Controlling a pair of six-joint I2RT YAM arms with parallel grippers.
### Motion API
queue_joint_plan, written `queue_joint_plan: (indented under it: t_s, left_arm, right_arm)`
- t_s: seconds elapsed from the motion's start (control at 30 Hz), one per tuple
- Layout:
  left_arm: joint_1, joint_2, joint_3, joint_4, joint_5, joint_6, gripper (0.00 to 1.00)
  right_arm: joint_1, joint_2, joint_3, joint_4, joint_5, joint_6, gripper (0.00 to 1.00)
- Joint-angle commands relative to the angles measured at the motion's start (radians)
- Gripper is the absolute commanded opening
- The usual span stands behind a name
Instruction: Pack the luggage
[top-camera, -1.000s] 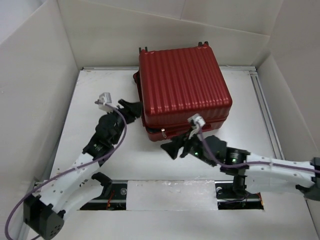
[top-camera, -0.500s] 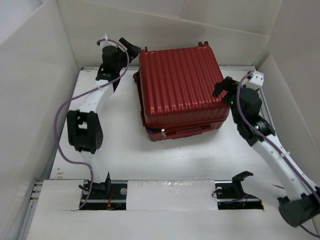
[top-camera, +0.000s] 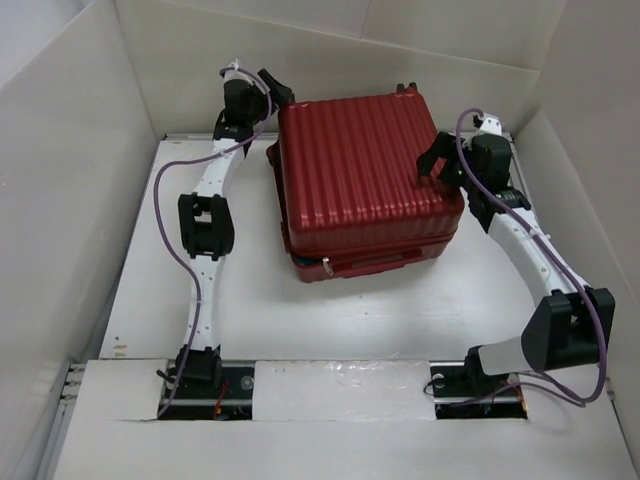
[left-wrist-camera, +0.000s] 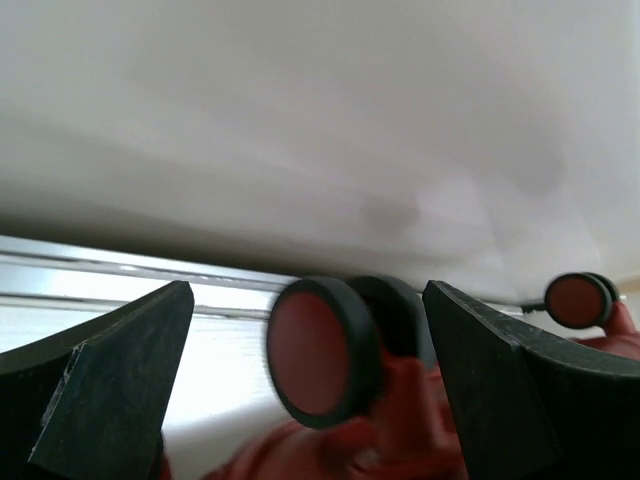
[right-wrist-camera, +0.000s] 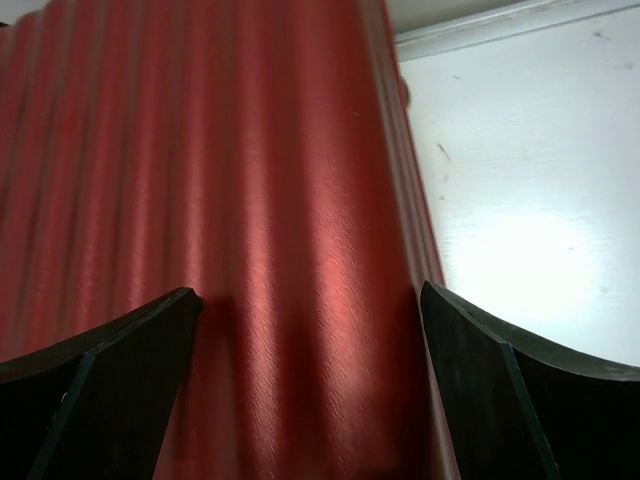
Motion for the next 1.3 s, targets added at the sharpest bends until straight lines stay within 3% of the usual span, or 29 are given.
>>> queue_joint_plan:
  t_s: [0.0,0.13,0.17,0.27,0.3,0.33,0.4,0.47,0.5,0.53,0.6,0.73,0.9,1.1,1.27]
  left_arm:
    - [0.001,0.019,0.051,0.088,0.018,0.003,1.0]
    - [0.001,0.053,0.001,0.244,0.1,-0.087,0.98]
    - [0.001,0.053,-0.025,0.293,0.13,-0.117,0.79]
    - [-0.009,0.042,-0.104,0.464,0.219,-0.2,0.41]
    - [-0.018,0.024,-0.114,0.475,0.231,-0.2,0.22]
    - [-0.018,0.002,-0.143,0.493,0.251,-0.2,0.14]
    - [-0.027,-0.086,-0.4,0.574,0.251,-0.218,0.01]
    - [-0.018,-0.289,-0.679,0.846,0.168,-0.273,0.0]
    - [-0.018,-0.347,-0.908,0.917,0.144,-0.333,0.0]
    - [-0.006,-0.448,-0.99,1.008,0.122,-0.348,0.0]
    - [-0.006,-0.539,-1.213,1.057,0.093,-0.348,0.0]
    - [-0.034,-0.781,-1.551,1.16,-0.005,-0.368,0.0]
    - [-0.113,-1.005,-1.717,0.995,-0.091,-0.298,0.0]
    - [-0.215,-1.209,-1.995,0.978,-0.154,-0.264,0.0]
    - [-0.493,-1.492,-2.084,0.782,-0.298,-0.224,0.0]
  right_arm:
    - [-0.01,0.03,0.023,0.074,-0.159,-0.028,0.99]
    - [-0.01,0.072,0.014,0.074,-0.234,-0.04,0.99]
    - [-0.01,0.072,0.014,0.083,-0.245,-0.04,0.96]
    - [-0.001,0.072,-0.03,0.111,-0.279,-0.049,0.92]
    - [-0.001,0.072,-0.039,0.12,-0.296,-0.049,0.89]
    - [-0.001,0.072,-0.04,0.12,-0.313,-0.049,0.88]
    - [-0.001,0.072,-0.061,0.12,-0.35,-0.062,0.88]
    - [-0.001,0.072,-0.061,0.12,-0.388,-0.072,0.86]
    - [-0.001,0.072,-0.05,0.12,-0.408,-0.072,0.85]
    - [-0.001,0.102,-0.041,0.12,-0.437,-0.072,0.85]
    - [-0.001,0.139,-0.003,0.12,-0.567,-0.085,0.85]
    - [0.069,0.248,0.092,0.103,-0.67,-0.094,0.81]
    - [0.232,0.333,0.206,-0.033,-0.603,-0.173,0.81]
    - [0.346,0.319,0.253,-0.102,-0.603,-0.226,0.82]
    - [0.379,0.275,0.264,-0.116,-0.63,-0.238,0.82]
